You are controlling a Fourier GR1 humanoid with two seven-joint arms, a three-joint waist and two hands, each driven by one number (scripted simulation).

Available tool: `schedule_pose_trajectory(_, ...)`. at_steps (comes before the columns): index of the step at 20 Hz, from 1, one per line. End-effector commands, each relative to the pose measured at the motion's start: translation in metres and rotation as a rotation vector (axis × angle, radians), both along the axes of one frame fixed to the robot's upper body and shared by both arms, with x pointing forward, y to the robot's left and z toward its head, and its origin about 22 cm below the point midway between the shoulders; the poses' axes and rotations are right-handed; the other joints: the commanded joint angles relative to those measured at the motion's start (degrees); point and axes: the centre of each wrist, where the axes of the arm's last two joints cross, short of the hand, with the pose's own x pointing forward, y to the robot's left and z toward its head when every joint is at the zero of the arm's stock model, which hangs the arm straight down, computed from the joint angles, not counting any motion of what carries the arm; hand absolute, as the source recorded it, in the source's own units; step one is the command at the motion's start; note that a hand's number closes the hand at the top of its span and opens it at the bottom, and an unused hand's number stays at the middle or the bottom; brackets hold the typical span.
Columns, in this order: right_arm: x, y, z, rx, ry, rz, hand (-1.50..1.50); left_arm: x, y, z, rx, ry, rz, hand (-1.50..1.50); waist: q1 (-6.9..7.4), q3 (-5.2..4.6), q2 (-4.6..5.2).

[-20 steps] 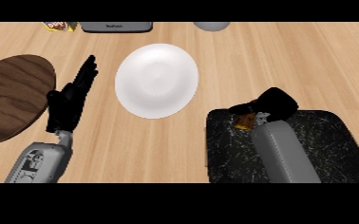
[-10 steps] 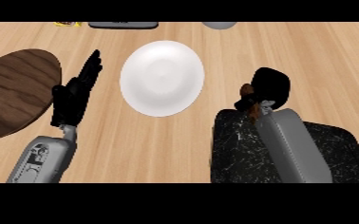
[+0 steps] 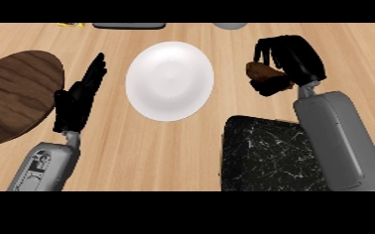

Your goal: Pick the sweet potato from the tray and place it in the plate

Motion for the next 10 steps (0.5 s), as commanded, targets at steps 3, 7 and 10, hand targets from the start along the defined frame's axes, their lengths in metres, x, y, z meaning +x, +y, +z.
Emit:
schedule_pose_trajectory(3,0.014,-0.037,0.011,0.158,-0.17,0.3,1.5,-0.003,-0.005,0.01,-0.006,-0.001,-0.009,0.0,0.25,-0.09,-0.19)
schedule_pose_trajectory(7,0.046,0.017,0.045,0.217,-0.078,0.414,1.5,0.005,-0.011,-0.004,0.005,0.013,-0.002,0.0,-0.34,-0.28,-0.33)
schedule_pose_trajectory(10,0.053,0.033,0.023,0.236,0.002,0.45,1.5,-0.001,0.004,0.003,0.003,-0.006,0.002,0.0,-0.29,-0.29,-0.42)
